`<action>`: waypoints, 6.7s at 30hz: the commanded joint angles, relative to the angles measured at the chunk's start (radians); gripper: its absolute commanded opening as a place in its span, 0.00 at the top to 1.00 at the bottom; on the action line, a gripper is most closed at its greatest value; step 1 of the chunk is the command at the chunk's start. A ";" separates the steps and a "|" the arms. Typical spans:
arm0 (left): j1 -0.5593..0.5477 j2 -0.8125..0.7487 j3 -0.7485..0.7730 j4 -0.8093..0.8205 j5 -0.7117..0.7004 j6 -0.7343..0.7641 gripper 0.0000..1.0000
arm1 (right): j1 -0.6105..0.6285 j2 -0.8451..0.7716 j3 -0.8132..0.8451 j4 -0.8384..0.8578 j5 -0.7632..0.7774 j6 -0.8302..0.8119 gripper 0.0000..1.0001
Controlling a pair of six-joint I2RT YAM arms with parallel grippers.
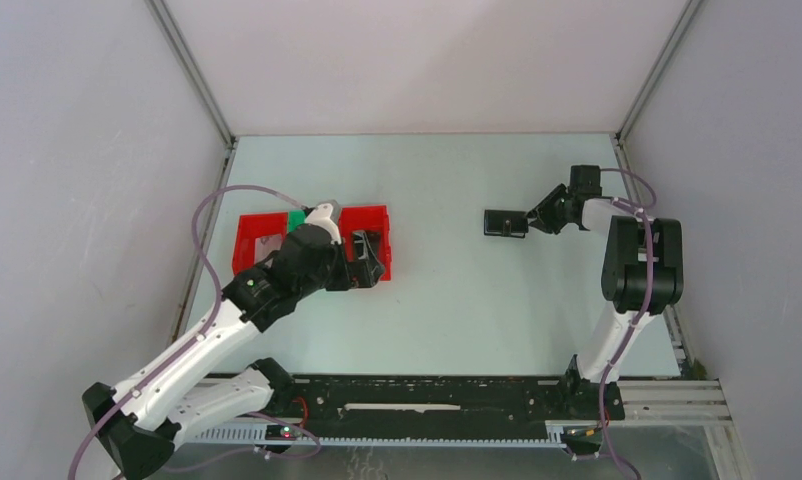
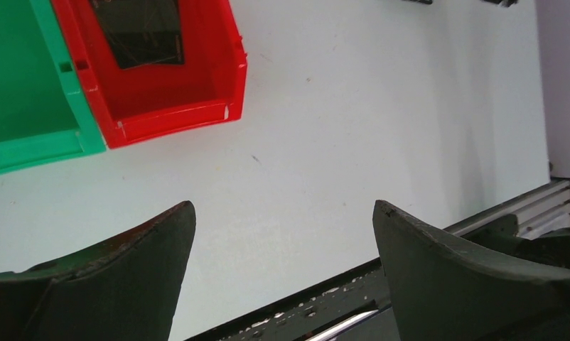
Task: Take the credit cards out of the card holder
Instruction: Move the card holder to the center of the board, then open the card holder at the center of the board.
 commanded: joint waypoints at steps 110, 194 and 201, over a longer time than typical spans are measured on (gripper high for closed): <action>-0.176 0.405 0.250 0.042 -0.098 0.076 0.00 | 0.438 -0.603 -0.333 -0.352 0.154 -0.060 0.00; -0.235 1.130 0.760 0.035 0.348 0.300 1.00 | 0.092 -0.836 -0.730 -0.070 -0.247 0.077 0.22; -0.226 0.993 0.668 0.090 0.397 0.277 1.00 | 0.159 -0.885 -0.697 -0.137 -0.181 0.003 0.21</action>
